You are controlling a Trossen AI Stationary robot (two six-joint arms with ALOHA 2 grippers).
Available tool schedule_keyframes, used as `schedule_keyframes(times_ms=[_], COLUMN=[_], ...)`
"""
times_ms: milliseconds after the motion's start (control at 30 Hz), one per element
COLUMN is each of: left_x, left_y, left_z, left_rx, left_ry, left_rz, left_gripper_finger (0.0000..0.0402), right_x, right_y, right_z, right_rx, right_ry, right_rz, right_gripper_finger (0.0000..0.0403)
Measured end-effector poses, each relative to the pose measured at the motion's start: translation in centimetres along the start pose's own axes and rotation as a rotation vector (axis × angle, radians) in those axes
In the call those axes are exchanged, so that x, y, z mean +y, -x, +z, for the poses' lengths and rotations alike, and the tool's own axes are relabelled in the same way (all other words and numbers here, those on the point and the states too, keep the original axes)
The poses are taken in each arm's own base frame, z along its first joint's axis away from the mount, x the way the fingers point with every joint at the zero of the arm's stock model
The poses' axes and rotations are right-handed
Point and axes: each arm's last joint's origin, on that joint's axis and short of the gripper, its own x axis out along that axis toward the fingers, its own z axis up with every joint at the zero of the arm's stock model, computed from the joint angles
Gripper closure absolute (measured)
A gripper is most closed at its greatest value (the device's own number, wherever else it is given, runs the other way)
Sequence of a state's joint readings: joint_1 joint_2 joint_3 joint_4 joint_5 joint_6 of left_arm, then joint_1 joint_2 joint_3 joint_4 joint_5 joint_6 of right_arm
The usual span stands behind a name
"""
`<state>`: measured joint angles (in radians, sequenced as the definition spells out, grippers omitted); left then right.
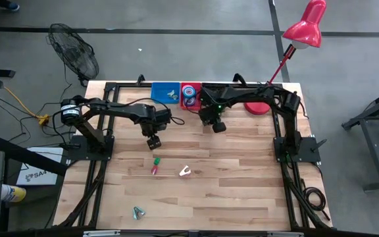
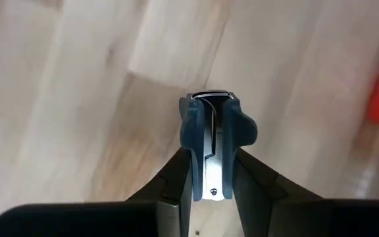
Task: Pick and place Stapler, Stapler remover, tape
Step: Put the black staple remover into the blue basket
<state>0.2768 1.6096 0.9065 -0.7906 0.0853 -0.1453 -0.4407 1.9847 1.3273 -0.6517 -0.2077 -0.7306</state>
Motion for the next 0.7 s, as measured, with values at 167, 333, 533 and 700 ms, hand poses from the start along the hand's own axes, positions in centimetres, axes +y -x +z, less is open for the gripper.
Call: schedule_keyframes(times_ms=[167, 333, 533, 700], left_x=[-0.2, 0.1, 0.8, 1.8], left_y=[1.1, 3.5, 6.7, 9.1], left_z=[1.6, 3.9, 6.2, 7.8], left_rx=[-0.108, -0.241, -0.379, -0.497], left_ry=[-0.087, -0.161, -0.302, -0.390], left_rz=[0.021, 0.057, 0.105, 0.151], left_gripper_finger=[0.0153, 0.0153, 0.0153, 0.0153], right_x=[0.4, 0.6, 0.5, 0.4], right_y=[1.7, 3.5, 6.0, 7.9], right_z=[0.8, 1.2, 2.0, 2.6], right_rx=[-0.049, -0.101, -0.207, -0.280], right_ry=[-0.027, -0.089, -0.128, -0.118], right_rz=[-0.029, -0.063, -0.142, -0.229], right_gripper_finger=[0.0329, 0.0329, 0.0329, 0.0329])
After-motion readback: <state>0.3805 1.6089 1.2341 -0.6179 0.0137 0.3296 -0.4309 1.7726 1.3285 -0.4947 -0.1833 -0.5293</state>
